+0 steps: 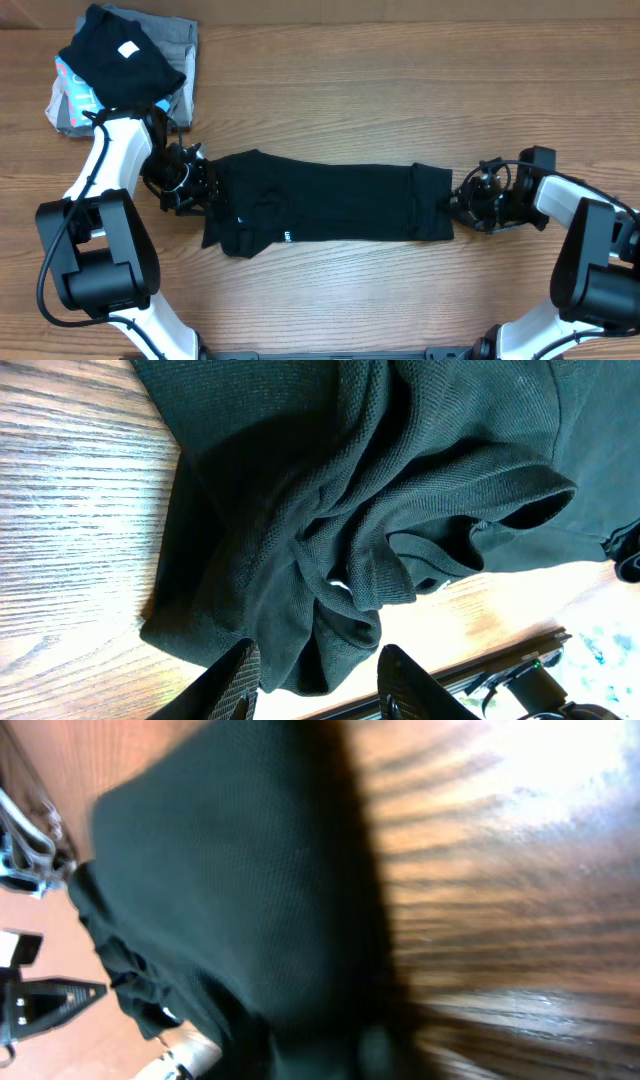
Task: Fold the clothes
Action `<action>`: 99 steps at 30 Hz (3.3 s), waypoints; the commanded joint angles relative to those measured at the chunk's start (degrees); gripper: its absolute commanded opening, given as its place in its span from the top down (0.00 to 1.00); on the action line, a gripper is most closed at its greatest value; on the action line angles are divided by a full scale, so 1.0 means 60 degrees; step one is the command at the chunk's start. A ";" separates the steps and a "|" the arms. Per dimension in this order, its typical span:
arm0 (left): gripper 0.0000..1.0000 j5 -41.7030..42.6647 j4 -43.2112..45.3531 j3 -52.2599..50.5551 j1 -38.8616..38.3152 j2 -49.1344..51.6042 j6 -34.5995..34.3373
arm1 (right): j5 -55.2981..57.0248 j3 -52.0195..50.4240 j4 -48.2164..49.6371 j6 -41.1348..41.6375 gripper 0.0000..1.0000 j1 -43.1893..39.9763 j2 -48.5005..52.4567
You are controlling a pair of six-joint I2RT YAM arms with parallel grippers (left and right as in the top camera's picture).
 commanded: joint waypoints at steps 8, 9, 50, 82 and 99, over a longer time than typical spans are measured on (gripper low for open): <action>0.58 0.0113 -0.0022 -0.0036 -0.0073 -0.0117 0.0157 | 0.0958 0.0372 -0.0368 0.0736 0.96 -0.0127 0.0004; 0.58 0.0117 -0.0018 -0.0036 -0.0073 -0.0117 0.0153 | 0.1286 0.0535 -0.0627 0.0739 0.96 -0.0189 -0.0117; 0.58 0.0117 -0.0011 -0.0036 -0.0073 -0.0117 0.0153 | 0.7945 0.1180 -0.1038 0.6419 0.63 0.6612 -0.1665; 0.58 0.0182 0.0015 -0.0036 -0.0193 -0.0117 0.0153 | 0.5508 0.0856 -0.2477 0.4331 0.96 0.4685 -0.2554; 0.58 0.0109 0.0022 -0.0036 -0.0317 -0.0117 0.0157 | 0.4758 0.0841 -0.1807 0.4623 0.96 0.4590 -0.2965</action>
